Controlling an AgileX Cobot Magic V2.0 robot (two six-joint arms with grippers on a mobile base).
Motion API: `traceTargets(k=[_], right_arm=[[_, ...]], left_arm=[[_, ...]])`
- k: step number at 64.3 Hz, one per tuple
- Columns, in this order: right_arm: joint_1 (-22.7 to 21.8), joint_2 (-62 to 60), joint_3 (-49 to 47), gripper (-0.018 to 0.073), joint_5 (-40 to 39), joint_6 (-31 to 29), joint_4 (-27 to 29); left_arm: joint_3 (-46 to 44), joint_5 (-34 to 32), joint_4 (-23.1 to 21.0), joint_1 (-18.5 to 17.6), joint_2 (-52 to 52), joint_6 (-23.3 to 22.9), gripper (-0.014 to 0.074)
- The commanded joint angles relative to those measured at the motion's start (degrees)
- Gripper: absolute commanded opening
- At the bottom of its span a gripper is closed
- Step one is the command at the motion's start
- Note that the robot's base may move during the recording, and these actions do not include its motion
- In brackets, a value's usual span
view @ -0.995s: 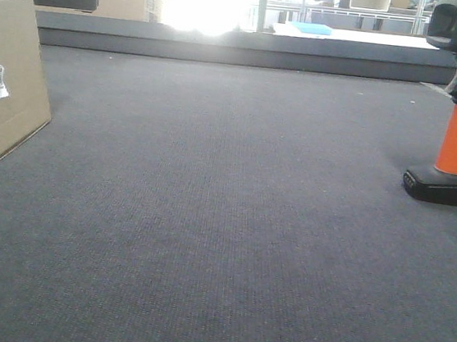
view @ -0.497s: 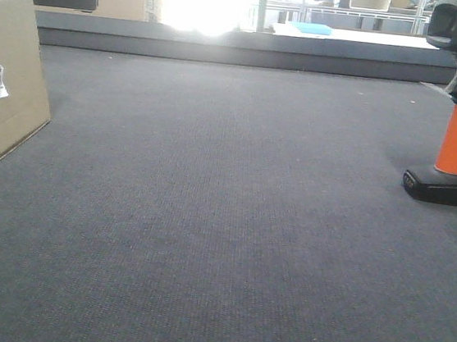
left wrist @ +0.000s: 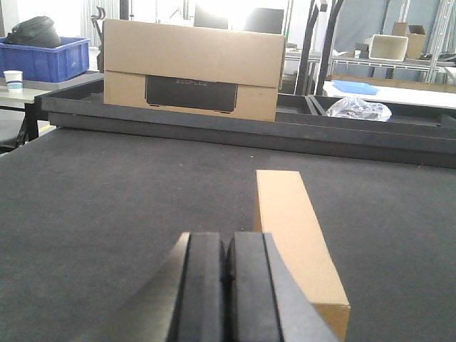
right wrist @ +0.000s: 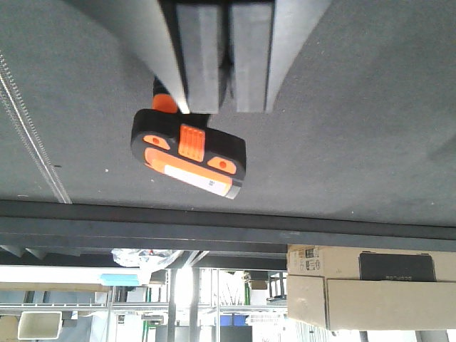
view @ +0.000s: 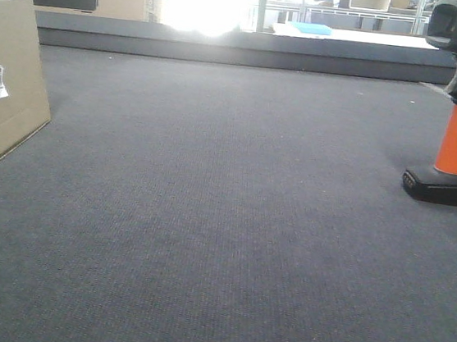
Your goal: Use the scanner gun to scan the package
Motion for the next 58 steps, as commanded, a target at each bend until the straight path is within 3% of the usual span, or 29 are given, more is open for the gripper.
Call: traceTargets(k=[1, 9, 14, 22, 28, 53, 58], right_arm=[[0.05, -0.86, -0.27, -0.016, -1.79, -2.32, 0.12], [-1.08, -4.1, 1.2, -0.016, -1.54, -12.68, 5.7], [-2.98, -6.64, 2.7, -0.016, -0.64, -15.63, 6.66], [-6.52, -10.51, 4.46, -0.016, 4.3, -16.34, 8.87], [-8.27, -12.71, 7.1, -0.016, 3.72, -16.34, 10.14], [-8.58, -17.32, 16.36, -0.016, -5.75, -16.34, 10.66], [-8.58, -17.33, 16.36, -0.016, -4.32, -16.34, 10.66]], left_arm=[[0.02, -0.62, -0.17, 0.21, -0.4, -0.32, -0.0111], [0.02, -0.62, -0.17, 0.21, -0.4, -0.32, -0.0111], [0.02, -0.62, -0.17, 0.21, -0.4, -0.32, -0.0111], [0.02, -0.62, -0.17, 0.21, -0.4, -0.32, -0.0111], [0.02, -0.62, -0.17, 0.21, -0.4, -0.32, -0.0111], [0.02, -0.62, -0.17, 0.21, -0.4, -0.32, -0.0111], [0.02, -0.62, -0.17, 0.21, -0.4, -0.32, -0.0111]])
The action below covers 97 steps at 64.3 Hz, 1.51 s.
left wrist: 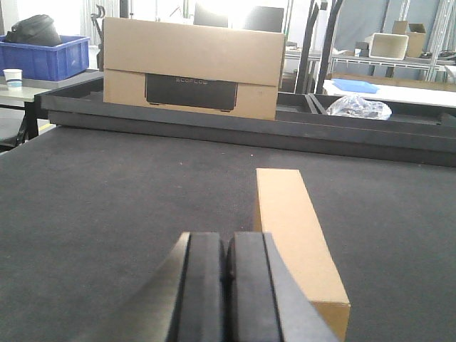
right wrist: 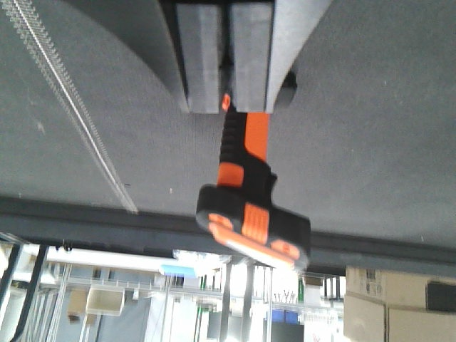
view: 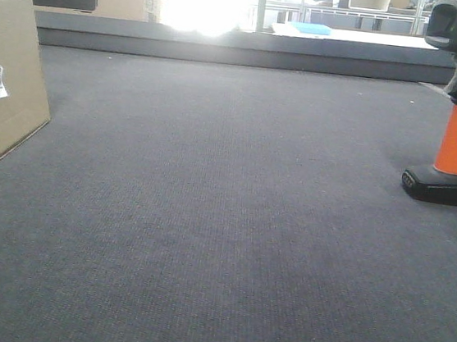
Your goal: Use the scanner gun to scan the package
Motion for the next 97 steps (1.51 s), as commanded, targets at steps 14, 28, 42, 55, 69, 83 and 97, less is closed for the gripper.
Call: traceTargets(k=[14, 28, 42, 55, 69, 83, 97], right_arm=[[-0.36, -0.37, 0.18, -0.016, -2.88, -0.37, 0.18], [-0.36, -0.37, 0.18, -0.016, -2.76, -0.37, 0.18], [-0.52, -0.37, 0.18, -0.016, -2.33, 0.28, 0.18], [-1.85, -0.37, 0.18, -0.016, -2.65, 2.37, 0.91], [-2.46, -0.37, 0.18, -0.016, -2.87, 3.07, 0.91], [-2.35, -0.37, 0.18, -0.016, -2.87, 3.07, 0.91], [-2.35, -0.37, 0.18, -0.016, -2.87, 3.07, 0.91]], left_arm=[[0.02, -0.83, -0.17, 0.21, -0.4, -0.32, -0.0111], [0.02, -0.83, -0.17, 0.21, -0.4, -0.32, -0.0111], [0.02, -0.83, -0.17, 0.21, -0.4, -0.32, -0.0111], [0.02, -0.83, -0.17, 0.21, -0.4, -0.32, -0.0111], [0.02, -0.83, -0.17, 0.21, -0.4, -0.32, -0.0111], [0.02, -0.83, -0.17, 0.21, -0.4, -0.32, -0.0111], [0.02, -0.83, -0.17, 0.21, -0.4, -0.32, -0.0111]])
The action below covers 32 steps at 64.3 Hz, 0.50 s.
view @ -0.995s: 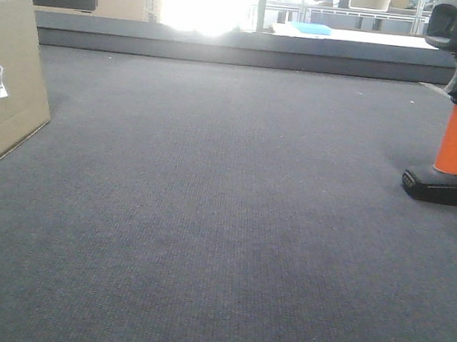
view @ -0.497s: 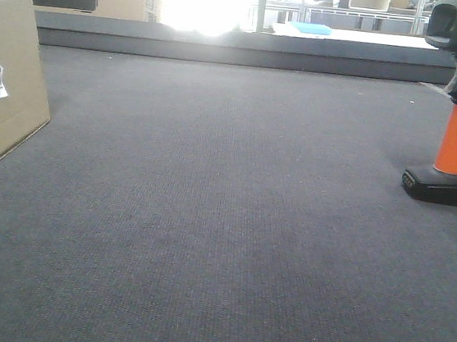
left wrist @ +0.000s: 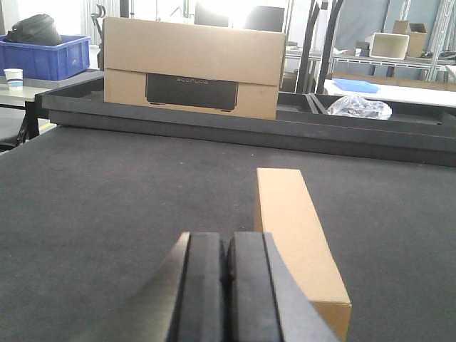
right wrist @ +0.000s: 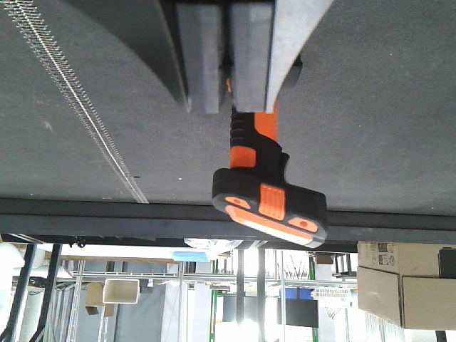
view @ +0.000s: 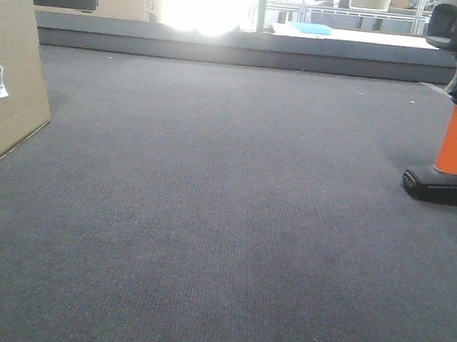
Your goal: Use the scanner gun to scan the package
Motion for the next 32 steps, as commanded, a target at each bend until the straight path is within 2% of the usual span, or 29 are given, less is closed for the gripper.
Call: traceTargets(k=[1, 32], right_arm=[[-0.19, -0.23, 0.08, -0.016, -1.4, 0.1, 0.18], [-0.19, -0.23, 0.08, -0.016, -1.52, 0.1, 0.18]], left_arm=[[0.02, -0.83, -0.17, 0.21, -0.4, -0.32, -0.0111], [0.76, -1.02, -0.64, 0.23, -0.48, -0.32, -0.0111]])
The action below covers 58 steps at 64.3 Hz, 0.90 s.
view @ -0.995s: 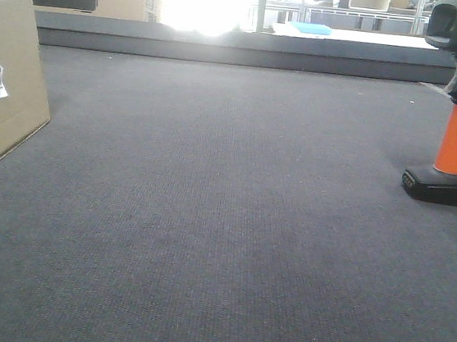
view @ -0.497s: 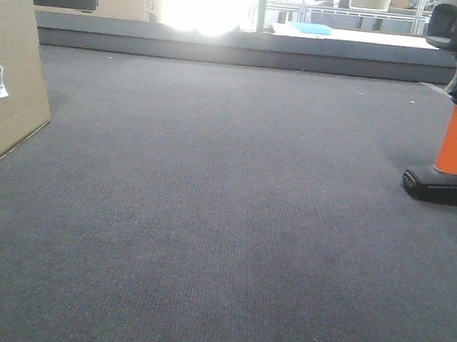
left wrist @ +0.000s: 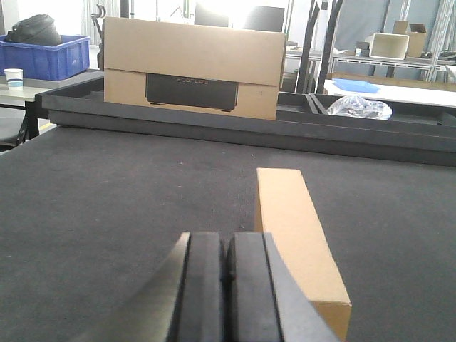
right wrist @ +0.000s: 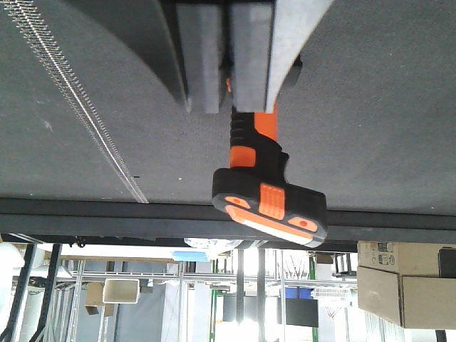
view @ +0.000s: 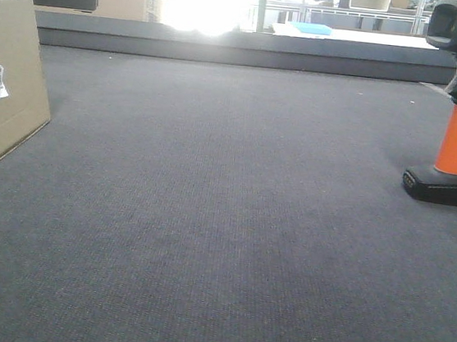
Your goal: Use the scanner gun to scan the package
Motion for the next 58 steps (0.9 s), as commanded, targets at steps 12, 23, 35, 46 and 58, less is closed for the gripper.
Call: traceTargets(k=[12, 23, 35, 46, 58], right_arm=[[-0.19, -0.23, 0.08, -0.016, -1.52, 0.1, 0.18], [-0.19, -0.23, 0.08, -0.016, -1.52, 0.1, 0.18], [-0.19, -0.23, 0.08, -0.016, -1.52, 0.1, 0.18], [-0.19, -0.23, 0.08, -0.016, -1.52, 0.1, 0.18], [-0.19, -0.23, 0.08, -0.016, -1.52, 0.1, 0.18]], left_arm=[[10.2, -12.61, -8.06, -3.01, -4.25, 7.78, -0.0111], [17.4, -15.51, -12.33, -5.46, -8.35, 13.79, -0.0111], [20.66, -18.5, -12.47, -5.46, -9.87, 13.8, -0.0111], [20.66, -17.07, -12.47, -5.48, -9.87, 13.8, -0.0111], [20.66, -17.07, -12.47, -5.37, -9.87, 13.8, -0.0111]])
